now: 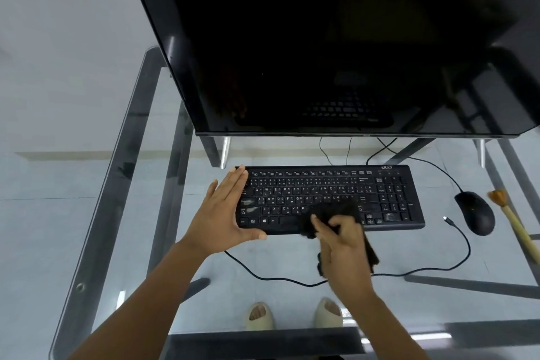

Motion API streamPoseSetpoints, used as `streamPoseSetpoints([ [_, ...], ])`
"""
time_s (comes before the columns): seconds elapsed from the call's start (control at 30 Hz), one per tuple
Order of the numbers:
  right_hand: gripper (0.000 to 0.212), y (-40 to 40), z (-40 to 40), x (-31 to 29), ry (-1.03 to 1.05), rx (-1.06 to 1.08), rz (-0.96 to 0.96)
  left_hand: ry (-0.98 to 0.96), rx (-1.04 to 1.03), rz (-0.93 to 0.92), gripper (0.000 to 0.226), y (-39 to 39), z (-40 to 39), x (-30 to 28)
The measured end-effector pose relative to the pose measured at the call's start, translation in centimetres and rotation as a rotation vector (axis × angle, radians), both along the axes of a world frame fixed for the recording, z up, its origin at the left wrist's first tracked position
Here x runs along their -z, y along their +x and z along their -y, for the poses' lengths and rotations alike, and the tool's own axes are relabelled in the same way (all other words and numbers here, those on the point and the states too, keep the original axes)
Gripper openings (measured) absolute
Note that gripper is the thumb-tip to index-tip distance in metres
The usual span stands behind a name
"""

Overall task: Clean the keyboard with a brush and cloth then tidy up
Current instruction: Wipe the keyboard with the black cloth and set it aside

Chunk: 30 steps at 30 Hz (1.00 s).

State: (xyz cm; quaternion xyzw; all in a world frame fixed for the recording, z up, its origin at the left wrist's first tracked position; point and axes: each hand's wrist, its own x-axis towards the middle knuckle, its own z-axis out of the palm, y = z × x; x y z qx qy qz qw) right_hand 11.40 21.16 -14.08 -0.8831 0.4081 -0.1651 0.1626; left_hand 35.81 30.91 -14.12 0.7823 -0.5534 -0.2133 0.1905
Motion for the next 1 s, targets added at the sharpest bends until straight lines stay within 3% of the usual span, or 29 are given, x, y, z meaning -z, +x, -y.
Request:
streamPoseSetpoints([
  [0.1,0.043,2.1,-2.4,0.1,0.035,-0.191,-0.016,-0.002,0.0,0.001,0.132,0.0,0.0,0.0],
  [0.33,0.023,2.1,3.0,-0.1,0.028,0.199,0.007,-0.003,0.011,-0.022,0.13,0.4,-0.2,0.0],
  [0.4,0.035,4.8,-0.1,-0.3,0.055,0.118,0.061,-0.016,0.005,-0.011,0.13,0.4,-0.1,0.1],
  [0.43,0.03,6.0,-1.8,-0.5,0.113,0.041,0.042,-0.027,0.004,0.0,0.13,0.4,-0.1,0.2],
  [0.53,0.037,7.2,-2.6,-0.6,0.132,-0.291,0.001,-0.052,0.014,0.031,0.128,0.6,-0.1,0.2],
  [0.6,0.012,6.2,-0.1,-0.9,0.147,-0.231,0.035,-0.034,0.019,0.019,0.13,0.8,-0.1,0.1],
  [0.63,0.009,5.2,1.5,-1.2,0.052,-0.117,0.01,-0.025,0.024,0.012,0.13,0.8,-0.2,0.0],
  [0.7,0.022,3.7,3.1,-1.0,0.103,0.062,0.026,-0.028,0.03,0.001,0.13,0.6,-0.1,0.1],
  [0.77,0.034,4.2,1.9,-0.6,0.073,0.05,0.032,-0.038,0.013,-0.013,0.129,0.6,-0.2,0.2],
  [0.93,0.056,8.5,-3.5,-0.9,0.124,-0.435,-0.033,-0.072,0.034,-0.003,0.123,0.8,-0.3,0.7],
  [1.0,0.054,7.7,-1.3,-1.4,0.134,-0.43,-0.053,-0.058,0.026,-0.018,0.127,0.9,-0.4,0.5],
])
